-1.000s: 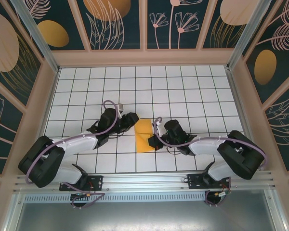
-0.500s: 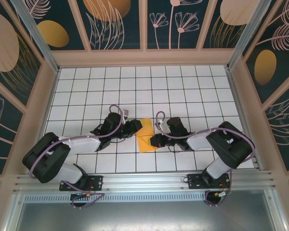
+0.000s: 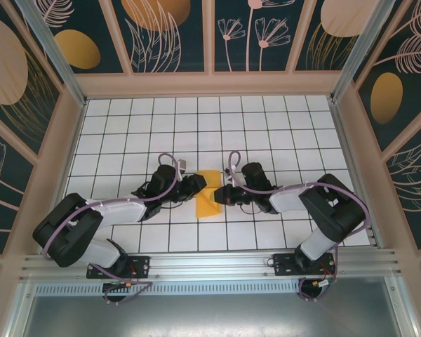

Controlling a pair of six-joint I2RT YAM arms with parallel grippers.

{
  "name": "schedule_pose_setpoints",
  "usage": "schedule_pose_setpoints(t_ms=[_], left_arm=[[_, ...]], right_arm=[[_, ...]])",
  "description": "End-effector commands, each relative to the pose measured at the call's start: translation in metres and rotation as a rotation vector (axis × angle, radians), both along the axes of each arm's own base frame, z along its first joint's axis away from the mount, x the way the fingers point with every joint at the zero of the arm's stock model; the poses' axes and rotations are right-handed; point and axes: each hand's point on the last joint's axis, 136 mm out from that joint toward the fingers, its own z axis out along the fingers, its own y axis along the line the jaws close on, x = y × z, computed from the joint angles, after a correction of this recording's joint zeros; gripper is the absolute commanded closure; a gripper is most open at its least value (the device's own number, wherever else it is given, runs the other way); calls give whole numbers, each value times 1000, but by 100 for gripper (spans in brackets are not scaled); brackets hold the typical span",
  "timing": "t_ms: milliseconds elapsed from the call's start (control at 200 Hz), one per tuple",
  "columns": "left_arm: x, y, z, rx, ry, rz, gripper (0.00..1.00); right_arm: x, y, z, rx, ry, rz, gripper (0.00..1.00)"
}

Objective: Fold a paper plane with a square sheet of paper (pick it up from the middle)
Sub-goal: Fold the triangle a second time at the center of the table.

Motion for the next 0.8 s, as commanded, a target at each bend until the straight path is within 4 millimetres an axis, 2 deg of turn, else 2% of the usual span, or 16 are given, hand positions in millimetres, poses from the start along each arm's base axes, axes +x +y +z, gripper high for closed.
schedule_pose_setpoints(t_ms=[0,165,610,701,796], left_arm=[[7,1,5,-12,-36,40,60],[8,-7,3,-28,-35,7,60],[10,-18,-24,-49,13,-14,59],[12,-20,-28,-64,18,-9,60],[15,-19,-29,-67,19,10,60]], right_arm=[[10,-2,-9,-16,45,-27,100],[12,2,-15,10,74,-20,99],[18,-5,-26,-19,81,-56,96],[18,-5,-27,-23,81,-53,93],[19,-6,-26,-36,76,-58,86]])
